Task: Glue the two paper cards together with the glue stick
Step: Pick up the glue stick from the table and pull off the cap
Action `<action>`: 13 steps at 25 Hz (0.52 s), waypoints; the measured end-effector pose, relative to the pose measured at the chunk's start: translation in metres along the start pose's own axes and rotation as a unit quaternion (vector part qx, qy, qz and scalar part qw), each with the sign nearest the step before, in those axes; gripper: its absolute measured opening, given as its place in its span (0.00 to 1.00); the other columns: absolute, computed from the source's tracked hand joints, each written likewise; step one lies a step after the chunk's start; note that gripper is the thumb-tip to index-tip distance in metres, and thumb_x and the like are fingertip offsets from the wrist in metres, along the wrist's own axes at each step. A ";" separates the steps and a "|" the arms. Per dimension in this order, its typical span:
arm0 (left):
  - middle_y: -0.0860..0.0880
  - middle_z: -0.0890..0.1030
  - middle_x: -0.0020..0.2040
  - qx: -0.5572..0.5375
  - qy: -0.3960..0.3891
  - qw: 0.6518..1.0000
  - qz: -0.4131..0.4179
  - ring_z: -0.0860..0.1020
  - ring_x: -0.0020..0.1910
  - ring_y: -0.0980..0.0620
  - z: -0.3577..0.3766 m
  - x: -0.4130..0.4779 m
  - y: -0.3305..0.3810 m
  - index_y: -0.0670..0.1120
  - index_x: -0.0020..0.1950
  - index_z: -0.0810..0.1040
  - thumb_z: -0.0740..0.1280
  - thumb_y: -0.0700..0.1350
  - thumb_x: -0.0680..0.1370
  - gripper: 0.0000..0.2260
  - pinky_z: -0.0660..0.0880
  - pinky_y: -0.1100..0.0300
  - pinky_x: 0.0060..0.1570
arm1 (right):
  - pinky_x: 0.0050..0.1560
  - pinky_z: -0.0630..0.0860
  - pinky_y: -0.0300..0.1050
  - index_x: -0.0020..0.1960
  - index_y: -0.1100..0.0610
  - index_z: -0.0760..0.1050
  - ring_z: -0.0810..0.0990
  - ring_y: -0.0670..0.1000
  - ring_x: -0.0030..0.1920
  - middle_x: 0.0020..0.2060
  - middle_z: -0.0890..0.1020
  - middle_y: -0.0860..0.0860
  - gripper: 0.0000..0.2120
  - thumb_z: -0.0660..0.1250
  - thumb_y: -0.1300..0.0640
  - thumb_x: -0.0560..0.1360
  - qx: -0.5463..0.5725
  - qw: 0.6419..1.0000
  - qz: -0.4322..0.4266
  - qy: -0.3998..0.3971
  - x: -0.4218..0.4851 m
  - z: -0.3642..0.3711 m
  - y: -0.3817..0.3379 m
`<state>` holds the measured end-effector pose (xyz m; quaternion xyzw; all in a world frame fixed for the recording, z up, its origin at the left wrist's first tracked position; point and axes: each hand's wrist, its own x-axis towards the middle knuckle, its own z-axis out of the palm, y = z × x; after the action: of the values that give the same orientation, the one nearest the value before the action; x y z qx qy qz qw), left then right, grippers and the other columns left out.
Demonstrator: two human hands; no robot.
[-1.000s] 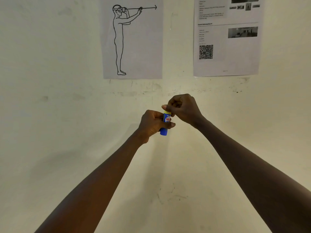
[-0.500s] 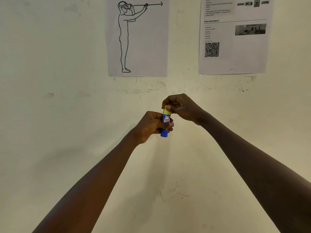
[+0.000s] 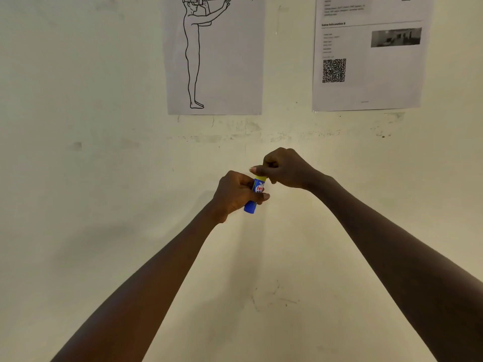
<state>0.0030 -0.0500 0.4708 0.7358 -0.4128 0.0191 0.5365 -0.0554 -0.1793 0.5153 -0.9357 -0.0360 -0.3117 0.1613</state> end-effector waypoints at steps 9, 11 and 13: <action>0.46 0.80 0.39 -0.135 -0.112 0.983 -0.048 0.81 0.30 0.56 -0.015 0.000 -0.007 0.35 0.54 0.74 0.64 0.36 0.75 0.09 0.79 0.66 0.36 | 0.38 0.68 0.36 0.47 0.61 0.72 0.70 0.47 0.37 0.42 0.75 0.54 0.07 0.55 0.68 0.76 0.114 0.986 -0.028 -0.122 -0.001 0.000 -0.003; 0.47 0.80 0.38 -0.148 -0.123 0.980 -0.051 0.81 0.30 0.56 -0.016 0.000 -0.009 0.34 0.55 0.74 0.63 0.37 0.75 0.10 0.79 0.66 0.36 | 0.42 0.69 0.38 0.49 0.62 0.72 0.72 0.50 0.43 0.44 0.76 0.53 0.10 0.55 0.70 0.75 0.165 0.975 -0.028 -0.147 -0.002 -0.001 0.000; 0.47 0.80 0.38 -0.136 -0.112 0.983 -0.047 0.81 0.30 0.56 -0.016 0.001 -0.012 0.33 0.55 0.74 0.64 0.37 0.75 0.11 0.79 0.66 0.36 | 0.42 0.70 0.38 0.50 0.60 0.72 0.74 0.50 0.44 0.45 0.77 0.52 0.06 0.58 0.64 0.76 0.202 0.967 0.003 -0.154 0.000 -0.001 -0.001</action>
<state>0.0172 -0.0367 0.4689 0.6721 -0.4340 -0.1444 0.5823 -0.0560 -0.1789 0.5157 -0.9206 -0.1194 -0.1498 0.3403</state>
